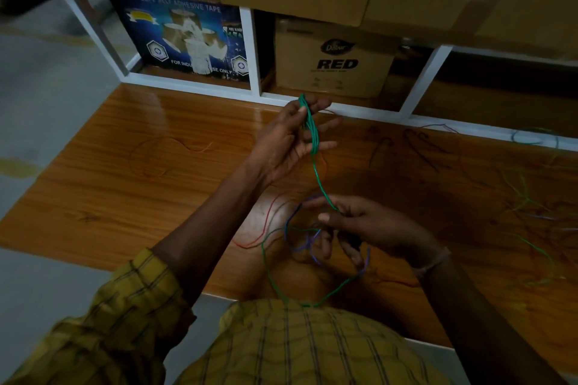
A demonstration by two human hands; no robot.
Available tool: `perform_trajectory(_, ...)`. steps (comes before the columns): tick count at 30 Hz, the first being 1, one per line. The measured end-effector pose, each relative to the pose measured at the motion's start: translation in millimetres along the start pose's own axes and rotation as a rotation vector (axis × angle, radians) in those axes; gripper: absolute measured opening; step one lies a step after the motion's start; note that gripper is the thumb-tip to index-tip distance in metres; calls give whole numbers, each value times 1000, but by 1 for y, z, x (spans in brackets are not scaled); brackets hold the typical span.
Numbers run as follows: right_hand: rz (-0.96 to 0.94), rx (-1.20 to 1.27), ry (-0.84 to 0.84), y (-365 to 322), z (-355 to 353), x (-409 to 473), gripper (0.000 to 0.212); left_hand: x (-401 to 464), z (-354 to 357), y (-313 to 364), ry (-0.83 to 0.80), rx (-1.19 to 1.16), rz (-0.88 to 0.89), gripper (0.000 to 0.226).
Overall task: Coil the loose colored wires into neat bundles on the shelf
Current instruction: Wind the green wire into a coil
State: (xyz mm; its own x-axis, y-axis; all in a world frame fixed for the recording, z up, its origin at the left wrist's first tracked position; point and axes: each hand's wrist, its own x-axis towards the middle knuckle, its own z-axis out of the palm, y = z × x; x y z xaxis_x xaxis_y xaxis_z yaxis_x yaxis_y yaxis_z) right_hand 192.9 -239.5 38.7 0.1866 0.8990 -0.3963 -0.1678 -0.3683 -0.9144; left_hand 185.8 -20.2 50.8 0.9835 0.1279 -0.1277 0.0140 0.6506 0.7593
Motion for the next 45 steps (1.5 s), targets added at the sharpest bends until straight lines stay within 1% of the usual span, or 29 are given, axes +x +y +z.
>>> perform_trajectory(3,-50,-119,-70,-12,-5,-18,27,-1,3,-11,73,183,-4,40)
perform_trajectory(6,-73,-206,-71,-22,-17,-37,20,-4,7,-22,97,503,13,38)
perform_trajectory(9,-122,-232,-18,-30,-31,-52,19,-10,11,-27,56,698,-8,38)
perform_trajectory(11,-187,-214,29,-34,-42,-66,19,-16,16,-31,-6,745,-46,38)
perform_trajectory(14,-270,-124,127,-34,-62,-81,21,-26,30,-40,-88,622,-152,37)
perform_trajectory(15,-287,-38,133,-31,-70,-82,25,-29,35,-43,-115,588,-182,37)
perform_trajectory(17,-321,138,89,-24,-87,-78,31,-34,44,-47,-174,585,-200,37)
perform_trajectory(18,-333,183,89,-21,-97,-75,33,-36,47,-48,-205,581,-201,38)
perform_trajectory(20,-355,131,195,-18,-113,-69,30,-38,53,-54,-266,531,-218,40)
perform_trajectory(23,-377,-118,399,-21,-130,-63,24,-42,59,-64,-338,438,-248,42)
perform_trajectory(26,-409,-276,517,-21,-136,-51,19,-46,62,-73,-387,323,-249,44)
perform_trajectory(30,-387,-293,628,-2,-137,-34,22,-51,63,-76,-419,112,-252,48)
perform_trajectory(32,-345,-276,645,14,-130,-29,13,-50,64,-74,-421,18,-229,50)
perform_trajectory(33,-322,-262,648,21,-123,-29,15,-48,63,-72,-410,-24,-214,49)
perform_trajectory(35,-277,-246,641,33,-103,-29,32,-44,63,-69,-359,-81,-163,48)
perform_trajectory(38,-175,-187,537,41,-74,-33,36,-35,63,-71,-263,-153,-89,47)
perform_trajectory(40,-129,-125,409,43,-61,-38,34,-26,60,-73,-234,-153,-29,49)
perform_trajectory(42,-67,-36,258,42,-53,-45,26,-15,57,-71,-194,-134,25,50)
perform_trajectory(45,-22,30,72,36,-48,-58,30,-3,53,-63,-22,-106,80,48)
